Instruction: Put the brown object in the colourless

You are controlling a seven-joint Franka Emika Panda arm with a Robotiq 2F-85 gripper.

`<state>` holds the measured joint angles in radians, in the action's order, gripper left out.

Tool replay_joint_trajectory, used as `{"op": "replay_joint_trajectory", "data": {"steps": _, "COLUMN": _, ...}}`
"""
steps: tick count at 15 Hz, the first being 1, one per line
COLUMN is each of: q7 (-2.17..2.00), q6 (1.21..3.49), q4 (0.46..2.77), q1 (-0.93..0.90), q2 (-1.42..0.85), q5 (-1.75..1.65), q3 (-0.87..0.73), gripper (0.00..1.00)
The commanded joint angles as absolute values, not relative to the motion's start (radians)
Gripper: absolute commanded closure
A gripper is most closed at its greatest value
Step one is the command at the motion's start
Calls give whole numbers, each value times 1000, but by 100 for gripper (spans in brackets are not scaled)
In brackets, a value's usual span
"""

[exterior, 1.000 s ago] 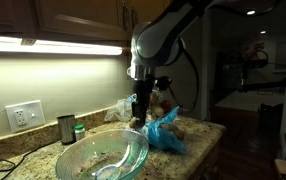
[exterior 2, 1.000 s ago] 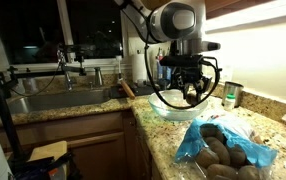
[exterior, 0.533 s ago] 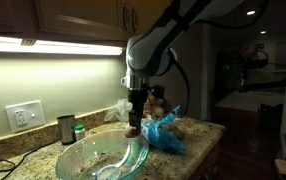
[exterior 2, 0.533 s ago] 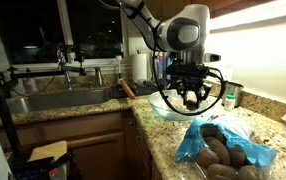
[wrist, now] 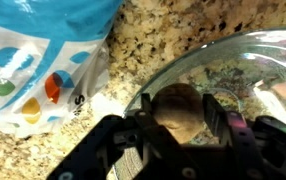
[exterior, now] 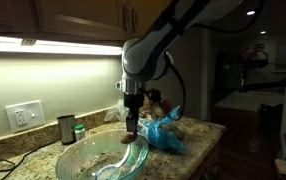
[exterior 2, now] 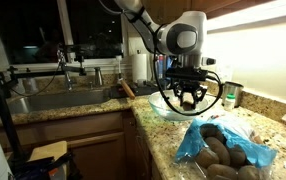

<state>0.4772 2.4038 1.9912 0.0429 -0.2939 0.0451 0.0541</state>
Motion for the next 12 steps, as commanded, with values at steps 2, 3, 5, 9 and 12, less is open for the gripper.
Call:
{"op": "replay_joint_trajectory", "data": {"steps": 2, "q7": 522, "q6": 2402, "q4": 1968, "q1": 48, "q2": -290, "q5": 59, "q3": 95, "gripper": 72}}
{"op": "replay_joint_trajectory", "data": {"steps": 3, "q7": 524, "q6": 2402, "q4": 1964, "q1": 45, "q2": -293, "q5": 54, "q3": 100, "gripper": 72}}
{"op": "replay_joint_trajectory", "data": {"steps": 5, "q7": 519, "q6": 2396, "q4": 1955, "q1": 42, "q2": -302, "q5": 49, "q3": 107, "gripper": 39}}
{"op": "replay_joint_trajectory", "data": {"steps": 9, "q7": 521, "q6": 2401, "q4": 1957, "q1": 47, "q2": -315, "q5": 49, "q3": 109, "gripper": 2}}
{"op": "replay_joint_trajectory", "data": {"steps": 12, "q7": 525, "q6": 2400, "q4": 1963, "q1": 54, "q2": -308, "q5": 52, "q3": 109, "gripper": 0}}
